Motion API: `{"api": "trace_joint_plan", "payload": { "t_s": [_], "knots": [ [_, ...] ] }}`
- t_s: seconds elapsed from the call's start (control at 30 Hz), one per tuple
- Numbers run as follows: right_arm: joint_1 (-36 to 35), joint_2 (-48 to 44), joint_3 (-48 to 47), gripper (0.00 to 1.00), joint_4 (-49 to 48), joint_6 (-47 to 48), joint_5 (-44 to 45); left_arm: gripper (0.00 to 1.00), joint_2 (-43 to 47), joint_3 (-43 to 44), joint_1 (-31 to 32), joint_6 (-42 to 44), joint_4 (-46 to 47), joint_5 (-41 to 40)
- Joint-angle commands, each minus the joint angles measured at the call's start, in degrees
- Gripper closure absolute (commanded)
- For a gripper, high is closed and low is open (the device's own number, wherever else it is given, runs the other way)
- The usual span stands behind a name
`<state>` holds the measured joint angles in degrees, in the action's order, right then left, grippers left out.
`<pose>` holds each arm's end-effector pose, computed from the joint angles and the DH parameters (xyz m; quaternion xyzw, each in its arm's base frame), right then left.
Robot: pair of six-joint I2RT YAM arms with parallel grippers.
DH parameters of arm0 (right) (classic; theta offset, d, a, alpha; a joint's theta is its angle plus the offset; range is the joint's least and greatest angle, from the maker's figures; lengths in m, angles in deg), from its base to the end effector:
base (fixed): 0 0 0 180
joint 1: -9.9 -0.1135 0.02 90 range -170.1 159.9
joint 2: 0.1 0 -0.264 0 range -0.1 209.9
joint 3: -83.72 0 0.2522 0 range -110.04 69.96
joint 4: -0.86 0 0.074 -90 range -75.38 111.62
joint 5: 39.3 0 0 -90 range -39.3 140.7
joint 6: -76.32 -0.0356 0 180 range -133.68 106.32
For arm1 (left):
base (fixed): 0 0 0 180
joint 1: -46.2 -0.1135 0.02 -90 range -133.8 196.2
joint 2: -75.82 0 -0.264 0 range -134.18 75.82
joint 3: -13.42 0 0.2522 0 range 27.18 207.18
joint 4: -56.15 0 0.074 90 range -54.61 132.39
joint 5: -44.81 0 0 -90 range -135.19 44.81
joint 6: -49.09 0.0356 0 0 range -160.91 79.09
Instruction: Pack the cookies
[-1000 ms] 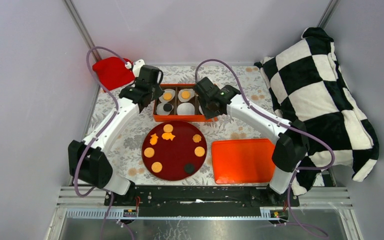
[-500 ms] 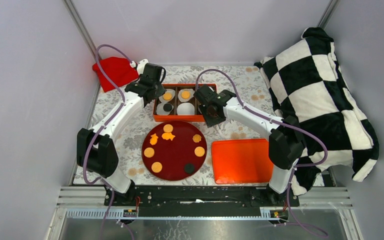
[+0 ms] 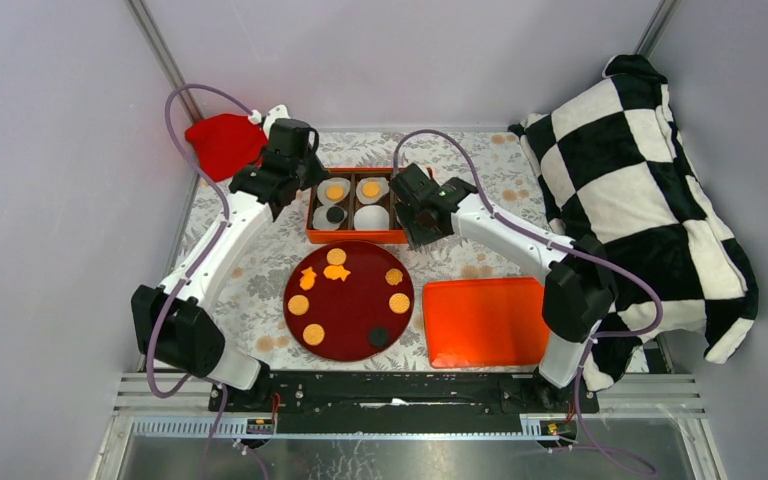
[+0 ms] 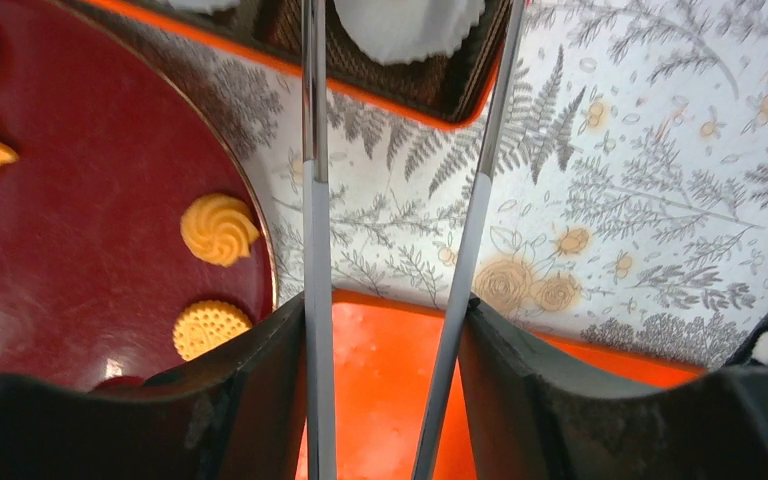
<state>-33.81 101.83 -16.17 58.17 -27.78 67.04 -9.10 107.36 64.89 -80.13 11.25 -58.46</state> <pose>0.2829 0.2566 0.2698 -0.2076 0.9326 0.0065 0.2953 0.3188 -0.0992 0.3523 -0.2094 0.8610 -0.1287 0.4452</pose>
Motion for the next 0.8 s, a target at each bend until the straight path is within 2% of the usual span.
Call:
{"api": "trace_joint_plan", "payload": {
  "t_s": [0.0, 0.1, 0.3, 0.33, 0.47, 0.53, 0.6, 0.67, 0.77],
  "knots": [
    [0.2, 2.7, -11.1, 0.43, 2.6, -0.8, 4.8, 0.73, -2.3, 5.9, -0.7, 4.4, 3.0, 0.9],
    [0.2, 5.8, -18.7, 0.44, 4.6, -0.6, 4.4, 0.73, -5.3, 11.6, -2.2, 5.5, 2.7, 2.1],
    [0.2, 18.2, -50.4, 0.48, 23.0, 2.4, 0.8, 0.73, -9.1, 20.7, -3.4, 6.6, -1.9, 1.9],
    [0.2, 19.1, -52.6, 0.48, 24.3, 2.8, 0.0, 0.73, -9.2, 21.8, -3.4, 6.9, -2.9, 1.5],
    [0.4, 14.4, -46.7, 0.52, 21.3, 1.4, -8.2, 0.73, -8.3, 23.1, -3.6, 6.8, -5.4, -1.1],
    [0.3, 11.5, -42.2, 0.54, 20.1, 1.4, -11.5, 0.74, -6.7, 20.8, -3.6, 5.3, -5.2, -1.8],
    [-0.6, 6.1, -32.1, 0.57, 15.2, 1.2, -13.2, 0.74, -3.4, 14.8, -3.6, 3.2, -2.3, -2.2],
    [-2.8, -1.3, -18.9, 0.57, 6.1, 1.4, -12.6, 0.75, 1.4, 6.3, -3.5, 1.1, 1.5, -1.5],
    [-6.0, -9.4, -4.2, 0.58, -1.8, 0.4, -12.1, 0.76, 6.9, -0.5, -2.3, 0.5, 4.3, -2.0]
  ]
}}
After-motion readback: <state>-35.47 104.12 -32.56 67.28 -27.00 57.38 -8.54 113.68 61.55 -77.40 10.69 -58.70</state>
